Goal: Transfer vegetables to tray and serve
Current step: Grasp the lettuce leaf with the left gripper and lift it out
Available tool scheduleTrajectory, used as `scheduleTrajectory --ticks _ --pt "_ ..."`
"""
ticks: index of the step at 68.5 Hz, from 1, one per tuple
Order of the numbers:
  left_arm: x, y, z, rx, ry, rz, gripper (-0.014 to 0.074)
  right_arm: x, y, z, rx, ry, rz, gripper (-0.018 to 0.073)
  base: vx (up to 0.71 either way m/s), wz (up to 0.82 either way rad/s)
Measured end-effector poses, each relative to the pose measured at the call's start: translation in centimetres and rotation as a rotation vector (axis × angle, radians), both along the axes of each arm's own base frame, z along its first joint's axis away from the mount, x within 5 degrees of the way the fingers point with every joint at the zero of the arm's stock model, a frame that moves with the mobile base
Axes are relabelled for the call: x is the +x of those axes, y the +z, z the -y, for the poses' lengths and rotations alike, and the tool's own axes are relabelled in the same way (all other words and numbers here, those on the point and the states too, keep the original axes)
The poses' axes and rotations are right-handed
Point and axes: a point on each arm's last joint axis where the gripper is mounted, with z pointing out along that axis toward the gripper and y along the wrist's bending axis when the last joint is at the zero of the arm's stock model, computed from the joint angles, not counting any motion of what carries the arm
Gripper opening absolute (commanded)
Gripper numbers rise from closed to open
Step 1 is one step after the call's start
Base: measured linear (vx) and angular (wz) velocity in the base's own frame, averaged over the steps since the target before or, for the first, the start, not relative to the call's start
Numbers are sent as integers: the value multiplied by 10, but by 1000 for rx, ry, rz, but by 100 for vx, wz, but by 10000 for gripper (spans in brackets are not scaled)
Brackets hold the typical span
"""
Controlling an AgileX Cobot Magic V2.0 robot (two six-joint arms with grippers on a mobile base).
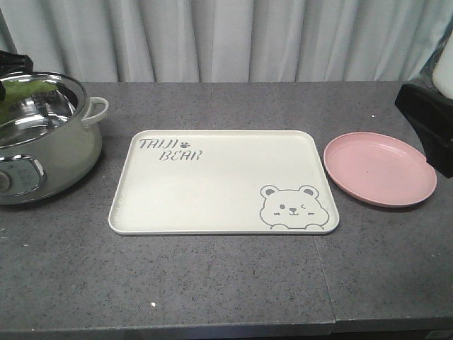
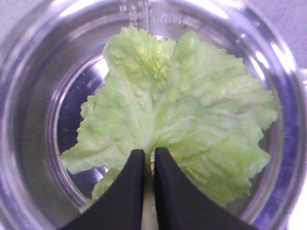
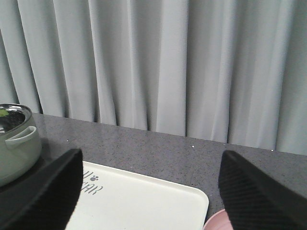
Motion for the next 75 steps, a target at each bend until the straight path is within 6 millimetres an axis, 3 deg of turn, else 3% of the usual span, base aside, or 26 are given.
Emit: scheduleTrajectory --ticks 18,28,32,51,65,75 --pt "-31 48 10 -62 -25 149 -7 12 -5 -7 64 73 -78 552 0 0" --pt "-43 67 23 -163 -101 224 -7 36 -7 -19 131 202 -179 552 0 0" --pt "-46 74 36 -253 -189 256 -7 54 5 -28 195 313 -206 552 0 0" --pt "-50 79 90 -331 -422 284 -7 100 24 -47 450 596 -273 552 0 0" --pt "-58 82 135 -335 -564 312 -7 133 12 -52 631 694 -338 552 0 0" --pt "-61 86 157 -347 -614 361 -7 148 0 -52 730 715 -367 552 0 0"
